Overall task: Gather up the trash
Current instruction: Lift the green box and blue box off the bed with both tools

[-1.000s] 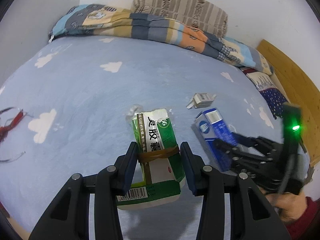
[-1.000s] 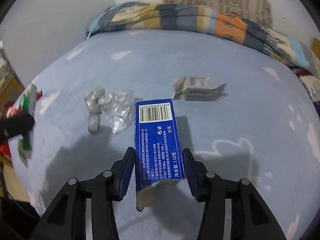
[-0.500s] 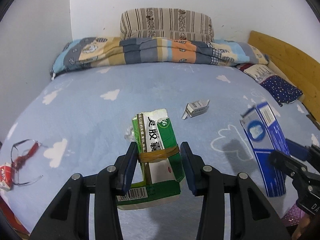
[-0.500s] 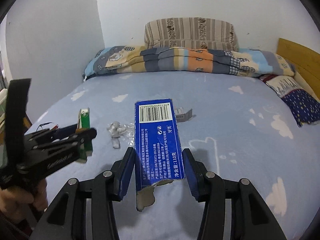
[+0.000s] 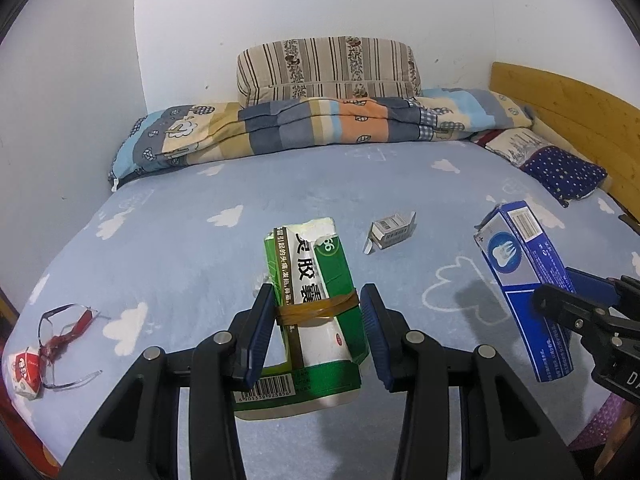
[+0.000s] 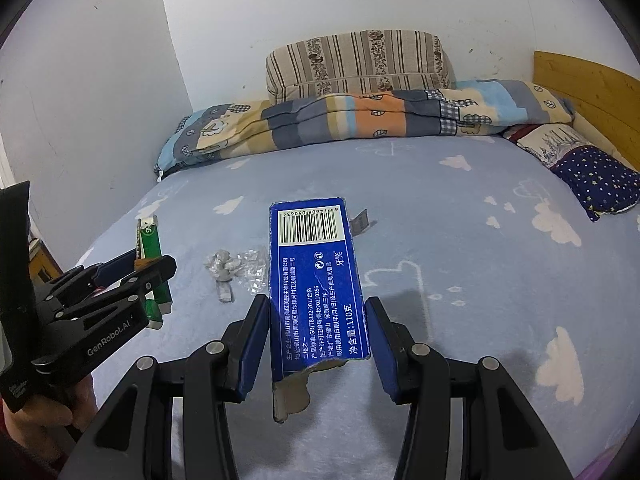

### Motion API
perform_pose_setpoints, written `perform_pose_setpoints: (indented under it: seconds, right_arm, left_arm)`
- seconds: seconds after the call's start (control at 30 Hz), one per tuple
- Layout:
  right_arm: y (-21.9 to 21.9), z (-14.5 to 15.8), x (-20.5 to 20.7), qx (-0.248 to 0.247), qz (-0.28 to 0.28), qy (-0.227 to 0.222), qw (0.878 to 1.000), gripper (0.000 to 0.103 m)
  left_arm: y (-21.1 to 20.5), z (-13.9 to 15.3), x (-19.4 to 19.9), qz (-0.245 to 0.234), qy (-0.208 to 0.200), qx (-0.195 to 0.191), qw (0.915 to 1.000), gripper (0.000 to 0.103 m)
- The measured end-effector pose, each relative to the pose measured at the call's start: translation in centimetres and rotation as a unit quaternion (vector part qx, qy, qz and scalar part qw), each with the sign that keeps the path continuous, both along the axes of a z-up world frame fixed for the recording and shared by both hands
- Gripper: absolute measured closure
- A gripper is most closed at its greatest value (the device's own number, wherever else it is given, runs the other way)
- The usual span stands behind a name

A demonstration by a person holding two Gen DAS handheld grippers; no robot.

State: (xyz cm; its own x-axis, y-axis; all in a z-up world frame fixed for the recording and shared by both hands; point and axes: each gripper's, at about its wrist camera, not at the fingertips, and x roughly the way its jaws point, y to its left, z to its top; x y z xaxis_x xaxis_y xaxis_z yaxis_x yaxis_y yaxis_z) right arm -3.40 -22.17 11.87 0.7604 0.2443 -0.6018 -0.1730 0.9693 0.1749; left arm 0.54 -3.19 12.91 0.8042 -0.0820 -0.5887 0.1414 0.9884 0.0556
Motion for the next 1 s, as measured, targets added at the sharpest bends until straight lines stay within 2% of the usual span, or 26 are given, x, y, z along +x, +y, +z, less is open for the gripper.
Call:
perform_pose_setpoints:
  seconds: [1.0]
  right_arm:
    - [0.41, 0.12, -0.26, 0.001, 0.005, -0.008, 1.0, 0.051]
  left_arm:
    - [-0.77, 0.29, -0.93, -0.008, -0.021, 0.022, 0.9995, 0.061]
